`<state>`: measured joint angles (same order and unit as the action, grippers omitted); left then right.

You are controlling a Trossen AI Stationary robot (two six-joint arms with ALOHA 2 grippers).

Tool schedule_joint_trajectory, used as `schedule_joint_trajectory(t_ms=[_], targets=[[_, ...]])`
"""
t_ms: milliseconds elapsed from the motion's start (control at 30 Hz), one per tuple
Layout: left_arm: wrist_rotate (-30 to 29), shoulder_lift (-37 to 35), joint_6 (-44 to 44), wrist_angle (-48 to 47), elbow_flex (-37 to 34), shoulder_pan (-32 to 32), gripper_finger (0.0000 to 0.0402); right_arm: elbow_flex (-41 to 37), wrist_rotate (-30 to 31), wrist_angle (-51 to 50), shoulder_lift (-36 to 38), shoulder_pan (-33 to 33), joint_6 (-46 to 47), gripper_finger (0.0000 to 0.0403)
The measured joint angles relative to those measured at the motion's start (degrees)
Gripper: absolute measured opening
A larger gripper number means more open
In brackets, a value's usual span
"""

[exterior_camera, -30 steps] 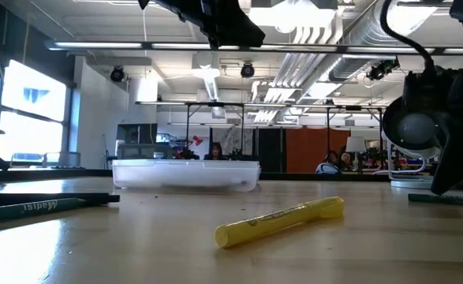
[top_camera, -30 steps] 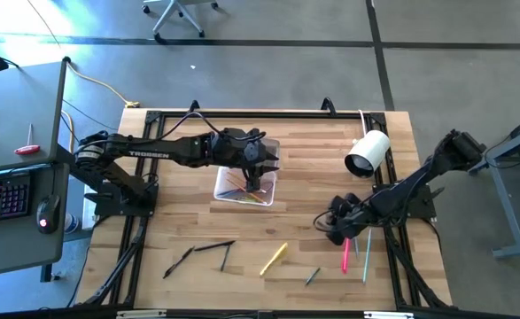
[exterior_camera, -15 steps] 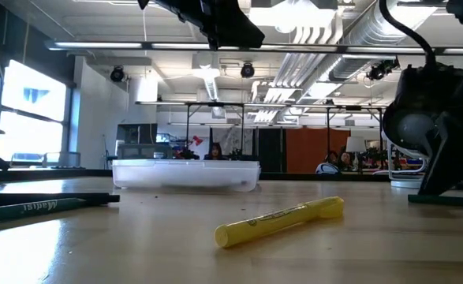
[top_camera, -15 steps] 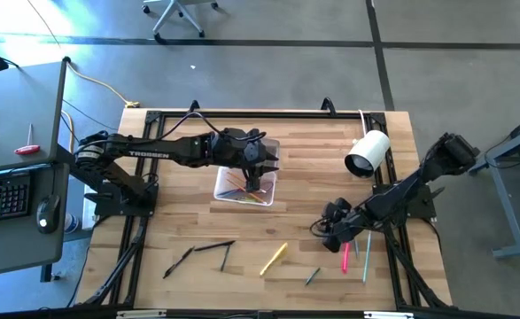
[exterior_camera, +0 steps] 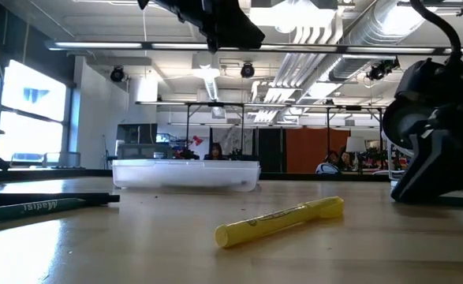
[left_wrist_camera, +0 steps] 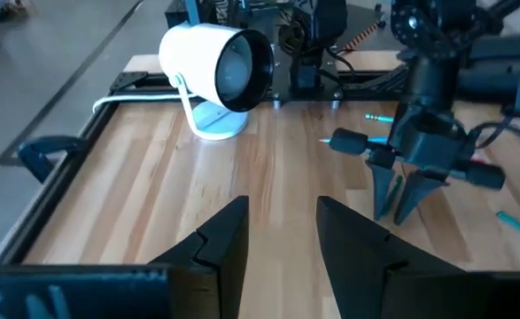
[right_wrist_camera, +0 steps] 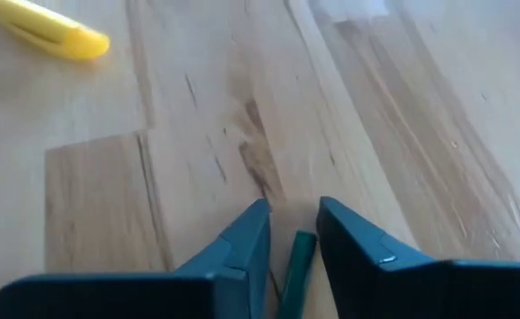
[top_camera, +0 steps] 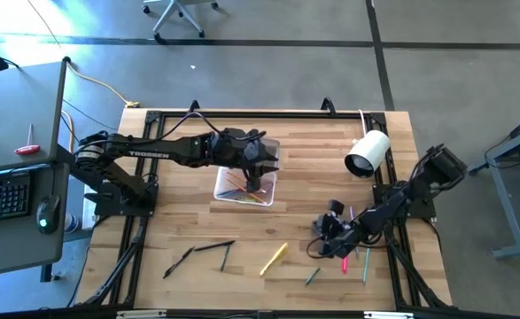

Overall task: Pick & place school supplies into a supply box
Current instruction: Put the top dark green crayon into the black box

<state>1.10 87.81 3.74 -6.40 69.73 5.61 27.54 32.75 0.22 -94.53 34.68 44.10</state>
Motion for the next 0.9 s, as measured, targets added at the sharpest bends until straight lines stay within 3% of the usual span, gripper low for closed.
schedule_joint_trajectory(t_ms=[167,300,433,700,900], targets=[[-0.1,0.0,-4.0,-2.2,0.0,0.0,0.0170,-0.7,1.0,1.5,-0.4,0.8,6.7,0.0014],[-0.1,-0.3,-4.3,-7.8,0.0,0.0,0.0170,-1.0,2.9,2.9,-0.7,2.1,9.6,0.0012],[-0.2,-0.5,-6.7,-11.6,-0.1,0.0,0.0170,0.1,5.2,2.9,-0.2,2.7,6.9,0.0004],[1.6,-2.9,-9.4,-11.8,0.0,0.0,0.0167,7.8,6.5,3.5,3.0,-5.6,-12.5,0.0002],[-1.9,-13.5,-8.1,-20.0,-0.1,0.0,0.0122,16.5,6.5,12.2,2.9,-18.7,-33.4,0.0001]])
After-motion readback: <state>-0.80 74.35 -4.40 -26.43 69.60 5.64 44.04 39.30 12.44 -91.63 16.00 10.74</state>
